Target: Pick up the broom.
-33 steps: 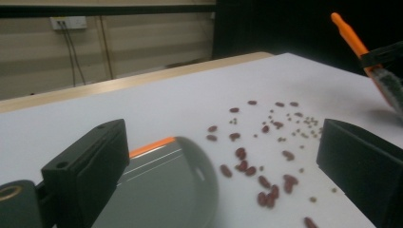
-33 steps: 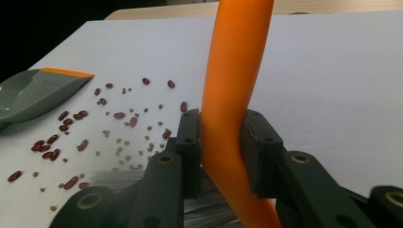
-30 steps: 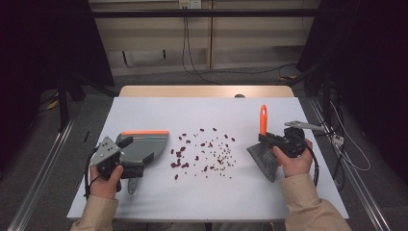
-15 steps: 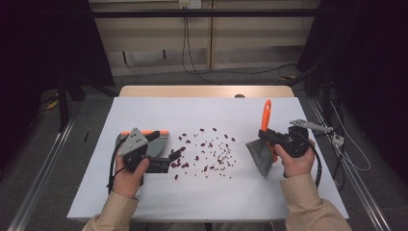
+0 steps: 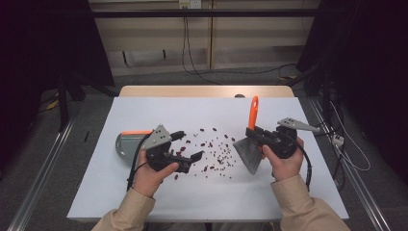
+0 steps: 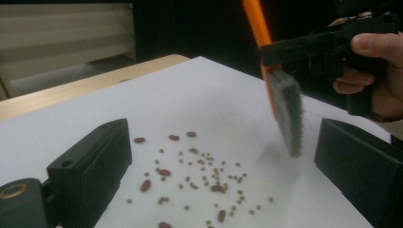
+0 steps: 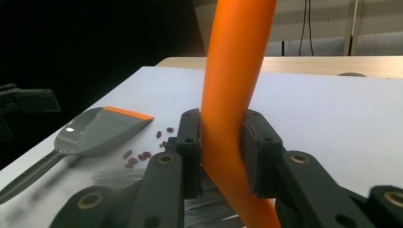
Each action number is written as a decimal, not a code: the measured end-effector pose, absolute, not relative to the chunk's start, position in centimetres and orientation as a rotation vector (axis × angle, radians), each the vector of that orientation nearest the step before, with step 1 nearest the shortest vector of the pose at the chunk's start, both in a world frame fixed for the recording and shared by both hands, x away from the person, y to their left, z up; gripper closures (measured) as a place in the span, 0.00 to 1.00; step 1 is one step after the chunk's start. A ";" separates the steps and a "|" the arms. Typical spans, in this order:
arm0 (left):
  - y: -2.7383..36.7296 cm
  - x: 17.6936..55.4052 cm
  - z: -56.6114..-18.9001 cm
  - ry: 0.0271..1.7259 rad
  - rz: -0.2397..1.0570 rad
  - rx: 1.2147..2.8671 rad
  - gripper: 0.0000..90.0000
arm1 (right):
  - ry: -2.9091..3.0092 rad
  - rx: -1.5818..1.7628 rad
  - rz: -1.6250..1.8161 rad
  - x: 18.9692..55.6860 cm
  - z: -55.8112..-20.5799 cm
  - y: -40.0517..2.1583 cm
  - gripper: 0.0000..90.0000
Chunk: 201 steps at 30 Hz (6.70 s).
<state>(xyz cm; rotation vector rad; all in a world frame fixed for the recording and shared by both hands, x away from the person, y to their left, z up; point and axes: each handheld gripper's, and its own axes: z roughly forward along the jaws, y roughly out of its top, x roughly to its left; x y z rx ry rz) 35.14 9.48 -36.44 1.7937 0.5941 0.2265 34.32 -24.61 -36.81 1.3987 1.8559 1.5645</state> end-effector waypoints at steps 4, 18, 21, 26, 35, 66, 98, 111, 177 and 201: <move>8.0 35.6 -36.9 0.584 0.171 1.809 0.06 | 1.874 1.373 1.562 34.6 -36.8 -23.5 0.80; 5.1 36.3 -37.0 0.585 0.145 1.837 0.08 | 1.900 1.300 1.551 35.2 -36.3 -20.3 0.80; 4.8 36.4 -37.0 0.604 0.143 1.852 0.14 | 1.911 1.283 1.547 35.3 -36.4 -19.3 0.80; 4.9 36.7 -37.5 0.647 0.124 1.867 0.27 | 1.926 1.264 1.549 35.7 -36.2 -17.9 0.80; 5.2 37.2 -38.2 0.708 0.086 1.876 0.53 | 1.953 1.240 1.567 36.0 -35.9 -16.2 0.80; 6.8 37.2 -37.4 0.636 -0.001 1.854 0.94 | 2.029 1.064 1.791 35.4 -39.3 -21.9 0.40; 6.2 37.4 -37.5 0.498 -0.098 1.834 0.94 | 2.216 0.921 1.973 36.2 -40.6 -21.6 0.56; 7.4 38.0 -37.3 0.593 0.029 1.778 0.67 | 2.295 0.892 1.857 35.6 -39.3 -22.0 0.78; 18.0 38.4 -38.2 0.756 0.344 1.876 0.10 | 2.189 1.325 1.030 38.8 -40.6 -26.5 0.78; 18.5 38.4 -38.5 0.769 0.351 1.876 0.10 | 2.186 1.360 1.040 38.3 -40.9 -26.6 0.76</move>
